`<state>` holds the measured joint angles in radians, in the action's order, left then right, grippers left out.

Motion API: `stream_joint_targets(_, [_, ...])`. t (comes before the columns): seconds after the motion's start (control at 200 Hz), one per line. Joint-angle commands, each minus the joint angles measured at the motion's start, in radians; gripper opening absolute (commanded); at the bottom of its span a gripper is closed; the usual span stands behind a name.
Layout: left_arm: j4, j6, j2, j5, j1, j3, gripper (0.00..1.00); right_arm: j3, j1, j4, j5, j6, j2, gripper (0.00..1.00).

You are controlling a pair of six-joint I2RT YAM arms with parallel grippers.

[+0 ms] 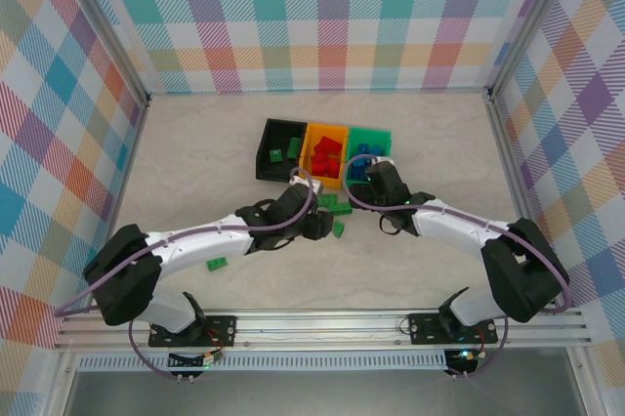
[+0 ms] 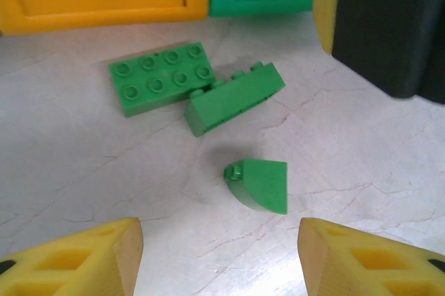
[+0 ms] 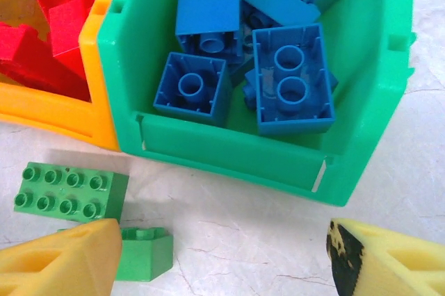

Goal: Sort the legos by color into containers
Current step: Pick up the lego from the center of the table.

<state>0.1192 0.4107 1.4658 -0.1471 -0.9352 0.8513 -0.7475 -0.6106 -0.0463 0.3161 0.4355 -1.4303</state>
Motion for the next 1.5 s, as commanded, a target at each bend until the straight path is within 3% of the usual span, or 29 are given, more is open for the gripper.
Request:
stream_joint_targets(0.0, [-0.023,0.013,0.074,-0.041,-0.052,0.044,0.60,0.017,0.002,-0.005,-0.020,0.025,0.022,0.78])
stream_joint_targets(0.245, [0.071,-0.024,0.223,-0.084,-0.122,0.174,0.60,0.025,0.014,-0.002,-0.023,0.032,0.032,0.78])
stream_joint_targets(0.465, [0.139,-0.022,0.272,-0.149,-0.128,0.216,0.59,0.030,0.018,-0.003,-0.023,0.032,0.041,0.78])
stream_joint_targets(0.765, [0.089,0.000,0.313,-0.129,-0.125,0.216,0.58,0.025,0.023,-0.013,-0.023,0.035,0.036,0.78])
stream_joint_targets(1.005, [0.045,0.019,0.355,-0.042,-0.080,0.217,0.57,0.031,0.029,-0.013,-0.023,0.037,0.043,0.78])
stream_joint_targets(1.495, [0.031,0.050,0.407,0.011,-0.008,0.236,0.57,0.034,0.033,0.001,-0.038,0.043,0.040,0.78])
